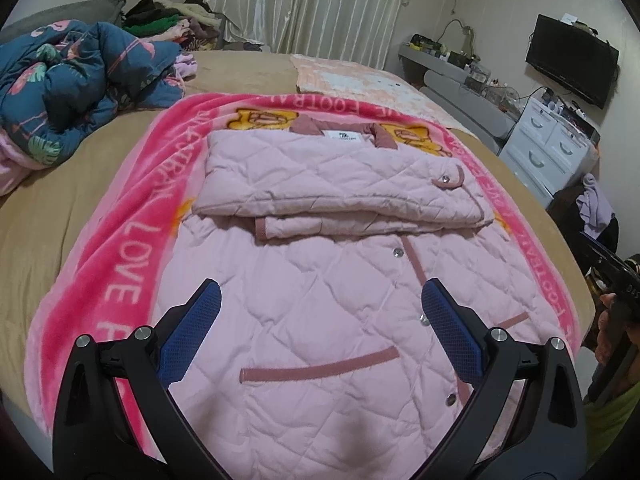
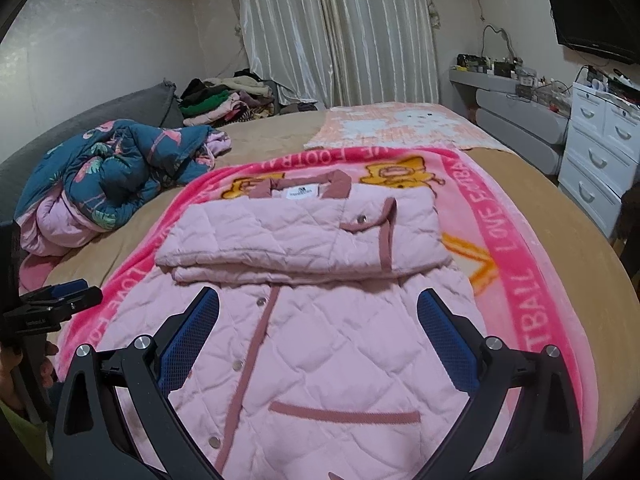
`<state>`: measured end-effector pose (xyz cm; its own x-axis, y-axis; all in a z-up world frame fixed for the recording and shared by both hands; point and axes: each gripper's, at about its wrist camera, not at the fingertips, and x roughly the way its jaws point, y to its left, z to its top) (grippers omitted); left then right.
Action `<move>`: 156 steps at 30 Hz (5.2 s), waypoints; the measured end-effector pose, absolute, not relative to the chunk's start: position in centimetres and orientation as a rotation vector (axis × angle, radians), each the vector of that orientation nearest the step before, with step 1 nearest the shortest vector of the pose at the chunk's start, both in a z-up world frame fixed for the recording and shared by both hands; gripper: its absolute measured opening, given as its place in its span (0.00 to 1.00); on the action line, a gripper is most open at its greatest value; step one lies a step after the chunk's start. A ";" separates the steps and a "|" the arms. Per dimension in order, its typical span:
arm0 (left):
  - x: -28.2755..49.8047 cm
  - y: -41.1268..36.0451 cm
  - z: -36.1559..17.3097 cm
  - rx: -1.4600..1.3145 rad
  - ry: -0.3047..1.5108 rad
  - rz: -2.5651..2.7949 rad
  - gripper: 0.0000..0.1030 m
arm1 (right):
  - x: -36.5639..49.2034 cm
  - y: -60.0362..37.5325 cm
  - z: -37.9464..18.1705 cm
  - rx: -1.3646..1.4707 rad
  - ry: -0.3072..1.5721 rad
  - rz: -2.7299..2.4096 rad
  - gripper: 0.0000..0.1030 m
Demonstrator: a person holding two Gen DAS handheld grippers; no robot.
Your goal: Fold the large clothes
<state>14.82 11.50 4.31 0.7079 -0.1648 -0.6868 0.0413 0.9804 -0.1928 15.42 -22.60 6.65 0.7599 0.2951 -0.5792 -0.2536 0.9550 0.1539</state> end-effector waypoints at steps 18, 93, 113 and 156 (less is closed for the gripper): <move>12.1 14.2 0.5 -0.152 0.823 -0.045 0.91 | 13.0 -25.5 2.2 0.038 0.730 0.235 0.96; 4.3 17.9 -9.4 -0.375 1.051 -0.166 0.84 | 4.7 -37.1 -8.7 0.237 1.103 0.298 0.96; 2.7 18.4 -8.9 -0.451 0.994 -0.212 0.34 | 3.9 -36.5 -4.3 0.396 0.957 0.427 0.18; 11.5 17.0 5.4 -0.331 0.645 -0.222 0.12 | 14.8 -34.2 8.6 0.365 0.582 0.428 0.14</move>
